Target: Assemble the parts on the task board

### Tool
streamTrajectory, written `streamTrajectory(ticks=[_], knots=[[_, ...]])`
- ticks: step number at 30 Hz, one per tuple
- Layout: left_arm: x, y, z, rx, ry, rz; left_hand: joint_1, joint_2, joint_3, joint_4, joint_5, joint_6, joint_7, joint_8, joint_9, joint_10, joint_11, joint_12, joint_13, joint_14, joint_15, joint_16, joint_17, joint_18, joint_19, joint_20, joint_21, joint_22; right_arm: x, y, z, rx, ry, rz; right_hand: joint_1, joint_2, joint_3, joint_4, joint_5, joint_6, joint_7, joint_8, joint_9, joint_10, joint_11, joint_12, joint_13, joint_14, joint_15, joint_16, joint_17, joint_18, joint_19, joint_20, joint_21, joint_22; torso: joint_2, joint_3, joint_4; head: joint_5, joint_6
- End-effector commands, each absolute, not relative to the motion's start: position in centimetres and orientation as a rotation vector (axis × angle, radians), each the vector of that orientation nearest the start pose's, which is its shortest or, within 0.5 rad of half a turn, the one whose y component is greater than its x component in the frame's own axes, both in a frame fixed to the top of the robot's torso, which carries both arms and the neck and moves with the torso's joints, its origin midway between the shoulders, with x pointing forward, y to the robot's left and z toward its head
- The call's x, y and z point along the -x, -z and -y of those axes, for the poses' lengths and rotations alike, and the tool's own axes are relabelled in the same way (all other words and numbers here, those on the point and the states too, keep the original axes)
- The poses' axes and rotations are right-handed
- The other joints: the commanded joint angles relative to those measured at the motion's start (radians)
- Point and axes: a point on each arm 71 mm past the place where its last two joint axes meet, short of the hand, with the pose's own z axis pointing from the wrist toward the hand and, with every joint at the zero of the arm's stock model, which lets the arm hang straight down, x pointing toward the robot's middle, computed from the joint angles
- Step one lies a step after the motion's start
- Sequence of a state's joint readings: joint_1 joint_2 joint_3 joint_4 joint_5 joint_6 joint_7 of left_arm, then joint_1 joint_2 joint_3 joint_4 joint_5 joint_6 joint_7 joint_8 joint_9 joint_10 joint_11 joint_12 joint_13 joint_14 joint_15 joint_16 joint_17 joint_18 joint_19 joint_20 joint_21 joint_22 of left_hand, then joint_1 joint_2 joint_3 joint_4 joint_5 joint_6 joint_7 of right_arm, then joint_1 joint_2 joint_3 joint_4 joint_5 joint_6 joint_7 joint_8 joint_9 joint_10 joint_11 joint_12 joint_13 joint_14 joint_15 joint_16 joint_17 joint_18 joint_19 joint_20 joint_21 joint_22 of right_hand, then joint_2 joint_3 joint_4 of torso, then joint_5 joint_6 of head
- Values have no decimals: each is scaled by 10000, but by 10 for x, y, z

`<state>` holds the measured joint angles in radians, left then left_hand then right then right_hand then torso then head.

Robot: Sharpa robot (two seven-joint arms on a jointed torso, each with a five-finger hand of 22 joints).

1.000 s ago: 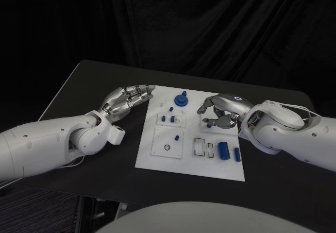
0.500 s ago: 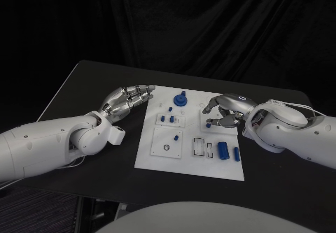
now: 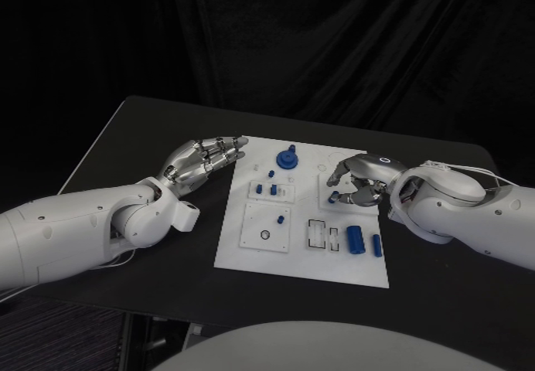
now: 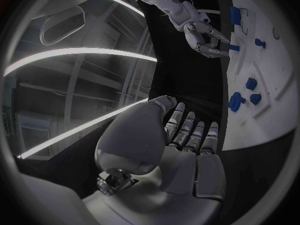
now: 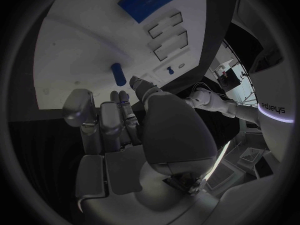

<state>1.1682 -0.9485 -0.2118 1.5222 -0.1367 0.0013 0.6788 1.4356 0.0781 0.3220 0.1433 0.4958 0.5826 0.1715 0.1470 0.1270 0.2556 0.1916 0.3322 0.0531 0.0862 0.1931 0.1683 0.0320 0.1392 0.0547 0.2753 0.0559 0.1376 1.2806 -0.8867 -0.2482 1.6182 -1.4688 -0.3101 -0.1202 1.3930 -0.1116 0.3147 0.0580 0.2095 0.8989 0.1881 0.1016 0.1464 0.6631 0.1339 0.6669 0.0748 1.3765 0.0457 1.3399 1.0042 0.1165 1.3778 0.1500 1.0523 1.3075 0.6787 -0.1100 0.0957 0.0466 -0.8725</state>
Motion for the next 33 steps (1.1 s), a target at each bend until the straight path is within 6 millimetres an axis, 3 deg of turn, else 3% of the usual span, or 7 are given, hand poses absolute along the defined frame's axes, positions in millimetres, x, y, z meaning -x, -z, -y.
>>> streamTrajectory(ticks=[1, 11, 17, 24, 26, 28, 33], knots=[[-443, 229, -246, 8605, 18379, -14601, 130, 19, 77, -13, 49, 53, 374, 19, 10, 13, 61, 50, 15, 12, 65, 72, 15, 120, 14, 53, -25, 25, -450, 222, 198, 3048, -5810, -18145, 19, 21, -20, -17, 69, 68, -37, -34, -15, 98, -19, -16, -19, 50, 12, -21, -13, -89, 34, -23, -33, 1196, -2, 0, 2, 0, -2], [-442, 231, -244, 8722, 18367, -14894, 121, 34, 77, 23, -6, 170, 453, 44, 33, 125, 186, 191, 32, 144, 190, 260, 47, 69, 12, 119, -37, 2, -452, 230, 196, 3191, -5869, -18194, 129, 43, -8, -39, 273, 208, -46, -8, -34, 315, -34, -140, -92, -14, -9, -116, -190, -66, -14, -40, -169, 1156, -1, 2, -10, 27, -2], [-442, 233, -243, 8759, 18366, -14978, 120, 32, 78, 31, -2, 235, 471, 64, 46, 201, 229, 273, 43, 199, 226, 335, 59, 44, 11, 126, -42, -10, -453, 233, 191, 3258, -5976, -18159, 213, 53, 94, -47, 429, 282, -74, -18, -66, 722, -74, -300, -115, -31, -40, -154, -253, -56, -32, -69, -226, 1142, -5, 3, 15, -8, -2], [-442, 234, -244, 8814, 18342, -15067, 111, 24, 76, 49, 23, 388, 487, 113, 79, 361, 302, 437, 64, 286, 276, 449, 74, -6, 16, 125, -43, -13, -454, 234, 189, 3278, -6121, -17986, 378, 57, 373, -105, 660, 589, -163, 81, -39, 1178, -145, -665, -124, -48, -107, -200, -335, -49, -43, -130, -276, 1135, -7, 0, 1, 47, -2], [-442, 234, -244, 8827, 18328, -15084, 110, 23, 76, 51, 24, 402, 490, 119, 82, 384, 312, 460, 67, 292, 281, 456, 74, -13, 16, 124, -45, -17, -454, 234, 188, 3267, -6124, -17964, 516, 54, 549, -208, 1012, 856, -236, 201, 26, 1472, -204, -757, -110, -127, -168, -289, -498, -27, -95, -169, -389, 1110, -7, -1, -3, 49, -2], [-442, 234, -245, 8838, 18320, -15098, 112, 23, 78, 52, 30, 414, 494, 125, 84, 423, 326, 500, 72, 300, 289, 468, 75, -21, 17, 121, -45, -17, -455, 235, 188, 3258, -6088, -17999, 578, 45, 657, -273, 1101, 955, -268, 240, 60, 1615, -240, -838, -111, -140, -189, -305, -514, -21, -112, -203, -418, 1106, -4, 0, -4, 37, -2], [-441, 235, -245, 8864, 18323, -15143, 121, 24, 88, 47, 52, 434, 500, 137, 88, 490, 357, 564, 79, 314, 303, 492, 76, -40, 18, 118, -46, -21, -455, 237, 187, 3308, -5844, -18184, 599, -10, 779, -338, 1087, 974, -265, 232, 83, 1668, -238, -992, -119, -184, -196, -358, -606, -8, -155, -225, -509, 1087, -5, 0, 2, 4, -2]])
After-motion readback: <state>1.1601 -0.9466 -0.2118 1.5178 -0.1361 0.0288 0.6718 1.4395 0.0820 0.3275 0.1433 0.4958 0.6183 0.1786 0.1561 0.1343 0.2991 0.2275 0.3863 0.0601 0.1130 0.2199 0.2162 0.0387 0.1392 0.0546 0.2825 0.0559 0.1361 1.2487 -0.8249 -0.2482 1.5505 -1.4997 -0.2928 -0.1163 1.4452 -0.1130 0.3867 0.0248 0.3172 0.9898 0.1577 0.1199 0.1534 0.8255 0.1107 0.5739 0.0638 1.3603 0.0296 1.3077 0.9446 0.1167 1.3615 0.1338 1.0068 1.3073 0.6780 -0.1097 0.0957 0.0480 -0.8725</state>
